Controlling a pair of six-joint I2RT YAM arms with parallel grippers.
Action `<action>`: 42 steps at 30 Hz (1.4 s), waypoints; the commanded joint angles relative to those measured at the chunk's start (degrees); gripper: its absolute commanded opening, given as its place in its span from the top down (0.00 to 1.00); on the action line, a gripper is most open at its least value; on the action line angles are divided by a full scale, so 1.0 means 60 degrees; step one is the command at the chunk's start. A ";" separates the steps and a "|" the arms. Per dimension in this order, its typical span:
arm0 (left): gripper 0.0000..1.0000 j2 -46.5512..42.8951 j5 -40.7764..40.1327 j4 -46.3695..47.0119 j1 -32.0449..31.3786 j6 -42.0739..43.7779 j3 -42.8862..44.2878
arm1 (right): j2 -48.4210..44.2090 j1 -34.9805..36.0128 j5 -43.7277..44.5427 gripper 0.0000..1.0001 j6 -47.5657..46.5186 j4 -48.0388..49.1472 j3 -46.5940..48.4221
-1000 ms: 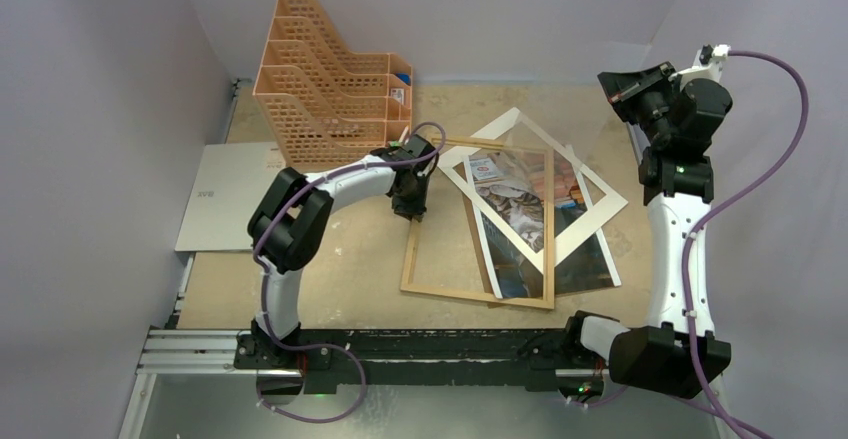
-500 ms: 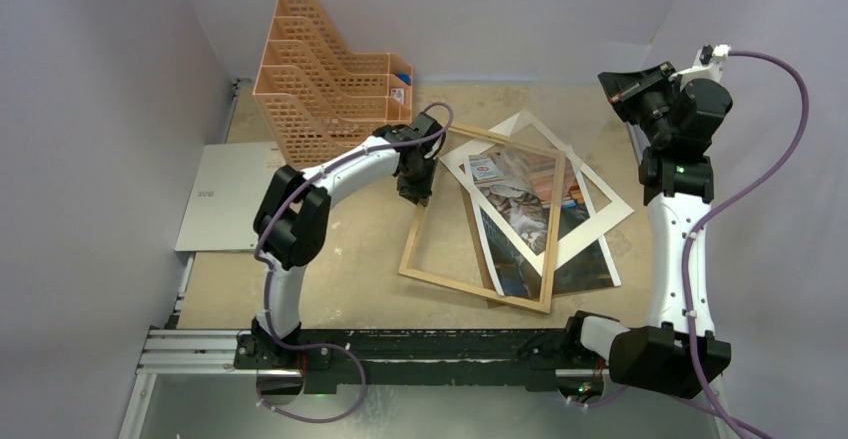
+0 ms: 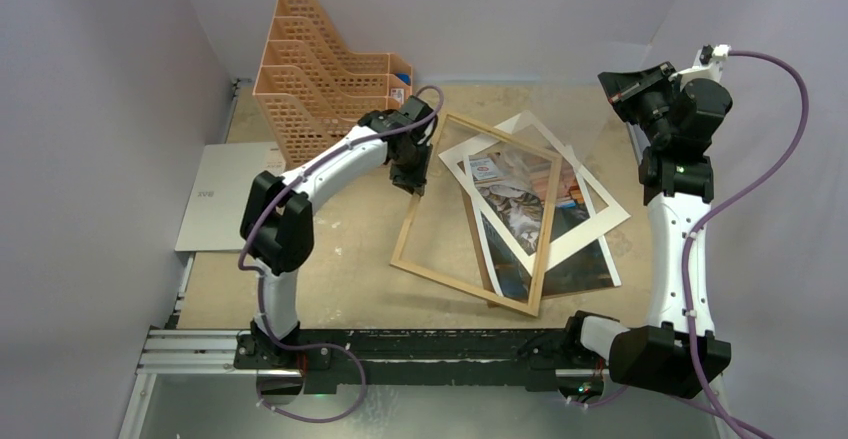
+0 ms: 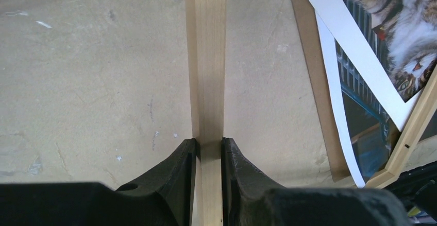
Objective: Put the photo into the frame
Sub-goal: Adjust the photo frame at the center of the board.
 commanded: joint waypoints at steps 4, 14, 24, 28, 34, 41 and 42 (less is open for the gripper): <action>1.00 -0.0900 0.0725 0.0719 0.0911 -0.0507 -0.0174 | -0.0045 0.0029 0.0179 1.00 -0.0168 0.0447 0.0051; 1.00 -0.1500 0.0291 0.0797 0.1203 0.0800 -0.1718 | 0.0013 0.0035 0.0111 1.00 -0.0186 0.0540 -0.0019; 1.00 -0.2036 0.1518 0.1609 0.1207 0.1285 -0.2881 | 0.0018 0.0037 0.0126 1.00 -0.0192 0.0537 -0.0152; 1.00 -0.1707 0.1773 0.2332 0.1088 0.0062 -0.2829 | 0.0027 0.0036 0.0151 1.00 -0.0172 0.0548 -0.0145; 1.00 -0.1041 0.1807 0.3101 0.0996 -0.1335 -0.2464 | -0.0063 0.0040 0.0234 1.00 -0.0174 0.0342 -0.0167; 1.00 -0.0415 0.1837 0.3636 0.0835 -0.2043 -0.2609 | -0.0209 0.0041 0.0293 1.00 -0.0031 0.0419 0.0056; 1.00 -0.0305 0.1869 0.3678 0.0834 -0.2056 -0.2627 | -0.0207 0.0036 0.0256 1.00 0.0036 0.0515 0.0149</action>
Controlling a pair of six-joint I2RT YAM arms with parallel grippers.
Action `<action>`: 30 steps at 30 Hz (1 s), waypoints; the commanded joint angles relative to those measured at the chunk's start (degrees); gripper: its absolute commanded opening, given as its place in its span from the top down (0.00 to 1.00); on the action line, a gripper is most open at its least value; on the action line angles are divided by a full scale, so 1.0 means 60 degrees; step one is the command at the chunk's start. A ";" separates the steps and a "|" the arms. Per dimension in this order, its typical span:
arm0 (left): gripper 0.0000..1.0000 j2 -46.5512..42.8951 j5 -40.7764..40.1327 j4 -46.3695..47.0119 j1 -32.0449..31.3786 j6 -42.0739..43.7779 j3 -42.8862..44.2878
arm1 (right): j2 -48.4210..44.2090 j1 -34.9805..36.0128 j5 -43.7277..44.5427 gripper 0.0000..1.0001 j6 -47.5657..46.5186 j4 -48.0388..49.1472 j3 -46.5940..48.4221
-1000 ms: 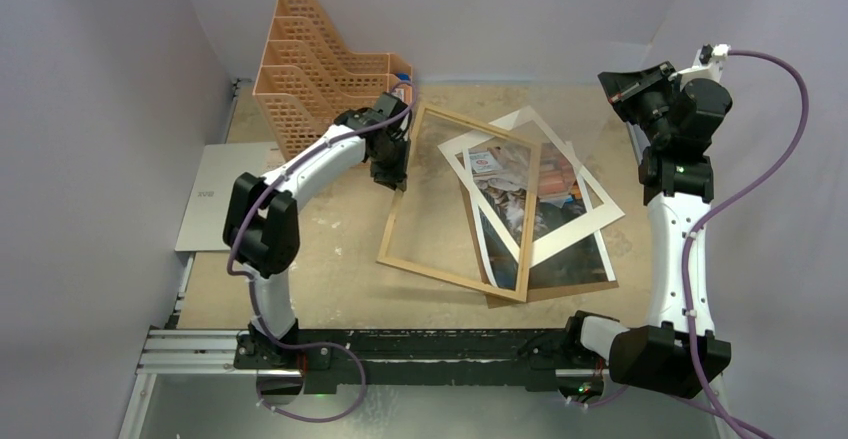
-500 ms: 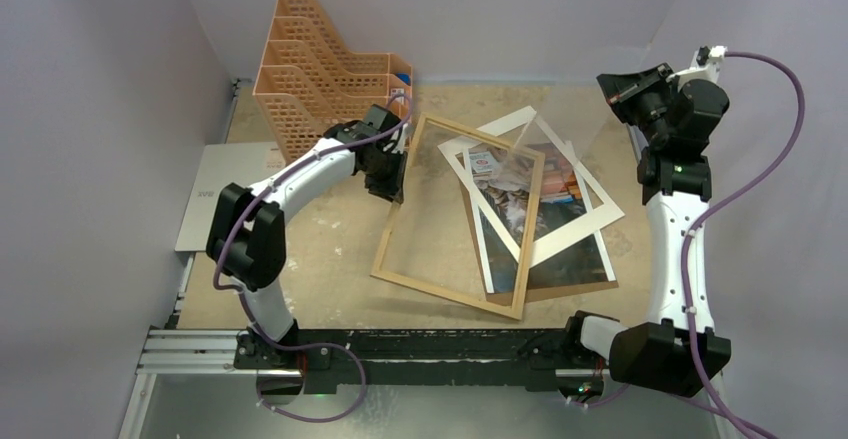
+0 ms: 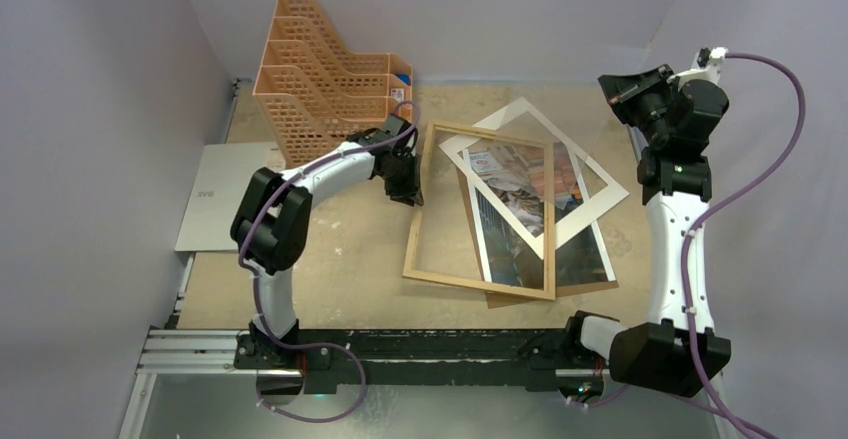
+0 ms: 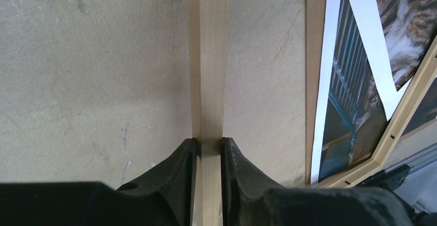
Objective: Put the photo into the frame
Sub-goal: Adjust the photo frame at the center of the board.
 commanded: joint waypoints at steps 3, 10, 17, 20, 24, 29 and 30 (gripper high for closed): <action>1.00 0.0451 0.0272 0.0771 -0.0062 -0.0509 0.0221 | -0.0160 0.0036 -0.0052 1.00 0.0362 0.0635 0.0747; 0.93 0.0743 0.0327 0.0589 -0.0066 0.0307 -0.0153 | 0.0083 0.0031 -0.0535 1.00 0.0721 0.1092 0.1104; 0.56 0.0593 0.0013 -0.0094 0.0119 0.0720 0.0368 | 0.0246 0.0033 -0.0875 1.00 0.1091 0.1390 0.1095; 0.41 0.0307 -0.0235 -0.0326 0.0214 0.0784 0.0571 | 0.0301 0.0049 -0.0975 1.00 0.1265 0.1602 0.1088; 0.30 -0.0197 -0.0359 -0.0436 0.0374 0.0410 0.0854 | 0.0355 0.0075 -0.0900 1.00 0.1747 0.1966 0.0986; 0.18 -0.0635 -0.0711 -0.0059 0.0641 -0.1793 0.1981 | 0.0579 0.0284 -0.0372 1.00 0.2785 0.2534 0.0892; 0.17 -0.0695 -0.0457 0.0382 0.0702 -0.2468 0.2111 | 0.0653 0.0364 -0.0187 1.00 0.2992 0.2574 0.0898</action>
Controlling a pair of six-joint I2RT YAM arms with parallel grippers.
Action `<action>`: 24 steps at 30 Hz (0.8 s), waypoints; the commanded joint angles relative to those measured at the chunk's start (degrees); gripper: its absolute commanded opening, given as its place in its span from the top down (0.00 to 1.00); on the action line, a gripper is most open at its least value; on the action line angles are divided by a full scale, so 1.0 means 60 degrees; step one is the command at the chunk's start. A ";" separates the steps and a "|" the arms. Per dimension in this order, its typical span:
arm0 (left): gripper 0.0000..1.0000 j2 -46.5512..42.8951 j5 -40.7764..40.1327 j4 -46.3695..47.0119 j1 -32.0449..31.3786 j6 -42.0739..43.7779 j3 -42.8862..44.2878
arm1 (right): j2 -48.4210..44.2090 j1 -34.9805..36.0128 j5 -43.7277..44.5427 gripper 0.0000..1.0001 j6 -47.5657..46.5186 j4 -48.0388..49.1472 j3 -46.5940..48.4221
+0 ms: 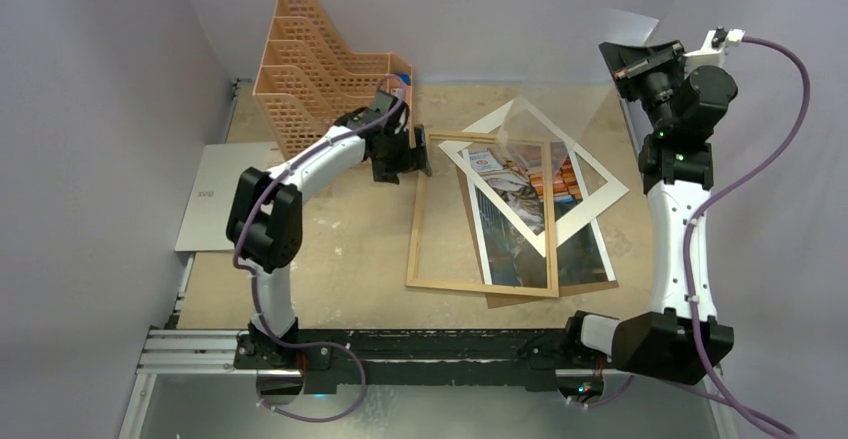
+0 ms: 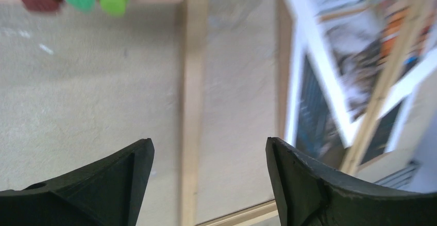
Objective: Put the photo into the frame
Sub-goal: Adjust the photo frame at the center of the board, then adjust the photo frame item.
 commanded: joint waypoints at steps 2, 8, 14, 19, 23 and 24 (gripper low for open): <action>0.15 -0.1027 0.0476 0.2191 0.0313 -0.3659 0.1160 | 0.0380 0.0346 0.0760 1.00 0.1558 0.0964 0.0290; 0.13 -0.0554 0.1299 0.3959 0.0328 -0.7059 0.2033 | 0.0941 0.0594 0.2001 1.00 0.2702 -0.0556 0.0858; 0.10 -0.0938 0.1781 0.6916 0.0103 -1.1321 -0.0148 | 0.1135 0.0737 0.2968 1.00 0.3197 -0.1587 0.1409; 0.09 -0.0541 0.2131 0.7468 -0.0637 -1.2518 -0.0277 | 0.1248 0.0940 0.3445 1.00 0.3423 -0.1984 0.1675; 0.09 -0.0350 0.2170 0.8528 -0.1163 -1.3619 -0.0685 | 0.1113 0.1004 0.3455 1.00 0.3500 -0.2105 0.1482; 0.09 -0.0335 0.2206 0.8721 -0.1250 -1.3866 -0.0787 | 0.1001 0.1006 0.3457 1.00 0.3515 -0.2096 0.1380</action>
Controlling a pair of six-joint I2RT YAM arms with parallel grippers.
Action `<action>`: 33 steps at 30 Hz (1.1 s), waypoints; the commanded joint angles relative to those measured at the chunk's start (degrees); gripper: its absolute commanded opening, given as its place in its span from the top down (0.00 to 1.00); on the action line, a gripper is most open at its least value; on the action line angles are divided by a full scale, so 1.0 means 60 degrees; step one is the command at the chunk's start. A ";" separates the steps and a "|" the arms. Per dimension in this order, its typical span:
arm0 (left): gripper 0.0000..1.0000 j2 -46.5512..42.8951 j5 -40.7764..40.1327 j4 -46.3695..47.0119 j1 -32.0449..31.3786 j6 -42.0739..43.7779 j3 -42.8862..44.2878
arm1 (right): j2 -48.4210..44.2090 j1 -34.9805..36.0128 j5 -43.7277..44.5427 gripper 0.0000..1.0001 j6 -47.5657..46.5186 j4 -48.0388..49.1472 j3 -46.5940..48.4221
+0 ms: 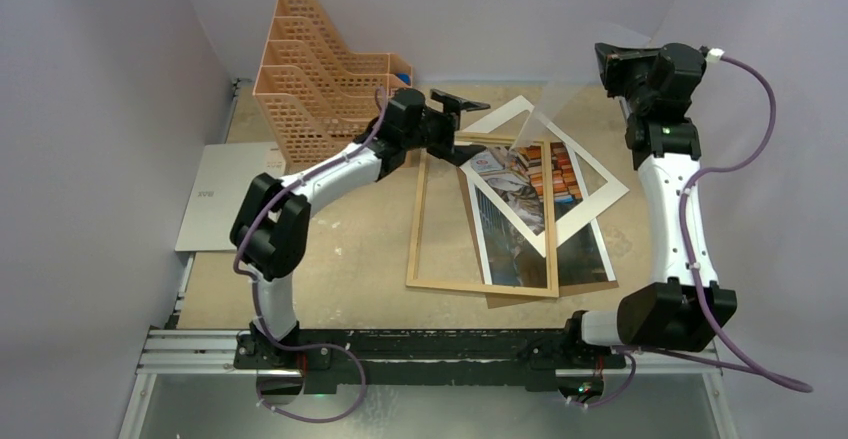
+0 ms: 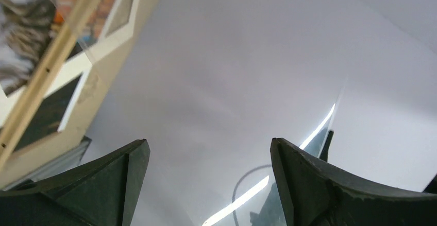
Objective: Put the photo into the frame
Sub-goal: Adjust the photo frame item.
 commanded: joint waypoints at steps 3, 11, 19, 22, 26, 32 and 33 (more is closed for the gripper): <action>0.08 -0.0048 0.0435 0.2336 -0.0697 -0.2472 -0.0781 | -0.0706 0.0072 0.0368 1.00 0.0426 0.0175 -0.0339; 0.08 -0.0752 0.0284 0.1942 -0.0914 -0.2682 -0.1444 | -0.1116 0.0073 -0.0042 1.00 0.0555 0.0961 -0.1100; 0.08 -0.0289 0.0299 0.2415 -0.1267 -0.3000 -0.1079 | -0.1138 0.0080 -0.0346 1.00 0.0789 0.1041 -0.1081; 0.08 -0.0107 0.0114 0.2740 -0.1326 -0.3266 -0.0952 | -0.1172 0.0073 -0.0505 1.00 0.0894 0.0960 -0.1091; 0.11 -0.0003 -0.0904 0.3963 -0.1389 -0.4218 -0.1259 | -0.1433 0.0072 -0.0435 1.00 0.1027 0.0748 -0.1195; 0.22 0.0373 -0.1378 0.5057 -0.1425 -0.4972 -0.1117 | -0.1891 0.0073 -0.0067 1.00 0.1223 0.0842 -0.1614; 0.25 0.0379 -0.1453 0.5171 -0.1414 -0.5073 -0.1168 | -0.1919 0.0065 -0.0068 1.00 0.1222 0.0801 -0.1621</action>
